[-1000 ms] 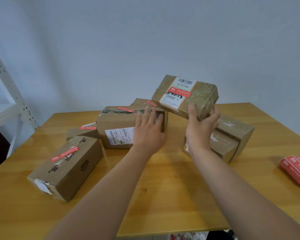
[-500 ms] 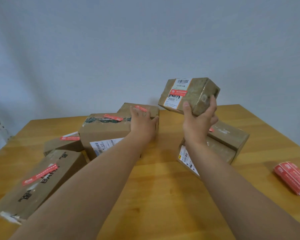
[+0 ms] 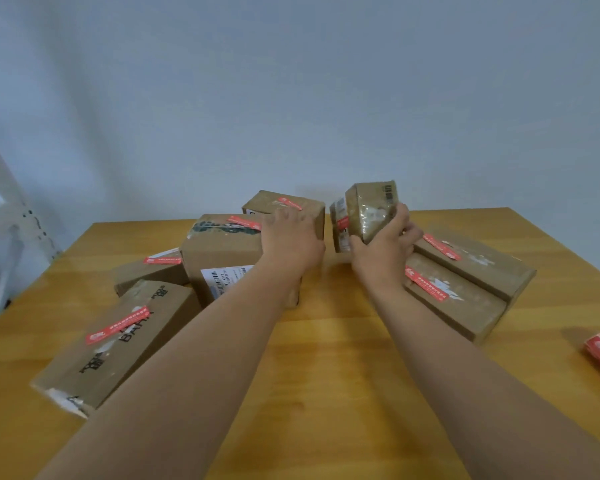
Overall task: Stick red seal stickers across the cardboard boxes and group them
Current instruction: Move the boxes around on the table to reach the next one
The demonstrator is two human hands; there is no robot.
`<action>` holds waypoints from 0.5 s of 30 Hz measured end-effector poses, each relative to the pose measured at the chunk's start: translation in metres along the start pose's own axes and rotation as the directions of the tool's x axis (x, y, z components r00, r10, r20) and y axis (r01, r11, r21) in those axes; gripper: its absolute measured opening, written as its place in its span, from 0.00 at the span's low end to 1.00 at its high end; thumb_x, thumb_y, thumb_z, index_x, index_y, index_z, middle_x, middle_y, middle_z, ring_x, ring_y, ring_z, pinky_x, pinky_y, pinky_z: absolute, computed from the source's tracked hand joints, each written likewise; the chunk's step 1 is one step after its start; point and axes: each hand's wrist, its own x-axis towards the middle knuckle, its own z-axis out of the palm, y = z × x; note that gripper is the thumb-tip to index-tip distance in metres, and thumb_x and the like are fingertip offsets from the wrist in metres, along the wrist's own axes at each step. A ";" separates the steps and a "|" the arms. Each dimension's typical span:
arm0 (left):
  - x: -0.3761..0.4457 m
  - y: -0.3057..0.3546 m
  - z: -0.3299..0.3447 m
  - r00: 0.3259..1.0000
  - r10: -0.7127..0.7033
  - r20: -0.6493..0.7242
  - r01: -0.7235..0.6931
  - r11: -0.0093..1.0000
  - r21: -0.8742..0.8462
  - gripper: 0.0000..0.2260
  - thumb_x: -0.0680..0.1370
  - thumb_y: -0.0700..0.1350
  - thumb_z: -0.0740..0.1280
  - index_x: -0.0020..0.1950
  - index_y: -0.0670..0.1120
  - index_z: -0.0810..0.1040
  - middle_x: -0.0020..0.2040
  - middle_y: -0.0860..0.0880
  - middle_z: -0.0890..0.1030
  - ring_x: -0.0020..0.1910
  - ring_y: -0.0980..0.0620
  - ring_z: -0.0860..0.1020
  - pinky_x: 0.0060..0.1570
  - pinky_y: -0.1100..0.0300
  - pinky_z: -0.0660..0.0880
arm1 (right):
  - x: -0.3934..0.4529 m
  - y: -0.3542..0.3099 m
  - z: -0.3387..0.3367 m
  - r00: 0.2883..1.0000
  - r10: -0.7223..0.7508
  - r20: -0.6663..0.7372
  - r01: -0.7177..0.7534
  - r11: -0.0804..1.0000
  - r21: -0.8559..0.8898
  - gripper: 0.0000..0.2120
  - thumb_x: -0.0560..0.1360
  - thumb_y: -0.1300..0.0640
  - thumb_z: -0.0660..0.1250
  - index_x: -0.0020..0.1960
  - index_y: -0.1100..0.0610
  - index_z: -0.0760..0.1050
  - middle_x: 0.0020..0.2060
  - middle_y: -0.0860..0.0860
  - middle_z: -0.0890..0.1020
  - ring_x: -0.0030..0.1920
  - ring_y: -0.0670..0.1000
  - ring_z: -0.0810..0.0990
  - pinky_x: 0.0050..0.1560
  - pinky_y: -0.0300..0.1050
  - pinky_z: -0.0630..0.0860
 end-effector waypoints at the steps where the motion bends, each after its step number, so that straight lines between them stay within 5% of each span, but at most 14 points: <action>1: -0.006 -0.005 0.000 1.000 -0.020 -0.001 0.020 1.000 -0.021 0.25 0.78 0.55 0.57 0.74 0.48 0.66 0.73 0.41 0.66 0.71 0.40 0.64 0.66 0.44 0.63 | 0.000 0.001 0.007 1.000 0.025 -0.011 -0.025 1.000 -0.006 0.43 0.71 0.56 0.74 0.76 0.53 0.50 0.67 0.60 0.58 0.63 0.65 0.67 0.62 0.54 0.70; 9: -0.051 -0.023 0.012 0.973 -0.187 -0.138 0.163 0.972 -0.170 0.27 0.78 0.61 0.53 0.72 0.47 0.67 0.72 0.40 0.66 0.72 0.39 0.62 0.71 0.42 0.58 | -0.015 0.021 0.049 0.958 0.274 0.079 -0.276 0.961 0.012 0.46 0.74 0.54 0.70 0.79 0.62 0.42 0.76 0.61 0.53 0.76 0.62 0.53 0.75 0.56 0.53; 15: -0.059 -0.038 0.019 0.974 -0.154 -0.166 0.106 0.958 -0.268 0.27 0.79 0.62 0.53 0.72 0.48 0.65 0.71 0.45 0.68 0.71 0.43 0.64 0.70 0.46 0.59 | -0.011 0.038 0.061 0.893 0.434 0.123 -0.442 0.896 0.050 0.42 0.76 0.55 0.68 0.78 0.62 0.44 0.75 0.60 0.59 0.76 0.62 0.56 0.74 0.57 0.58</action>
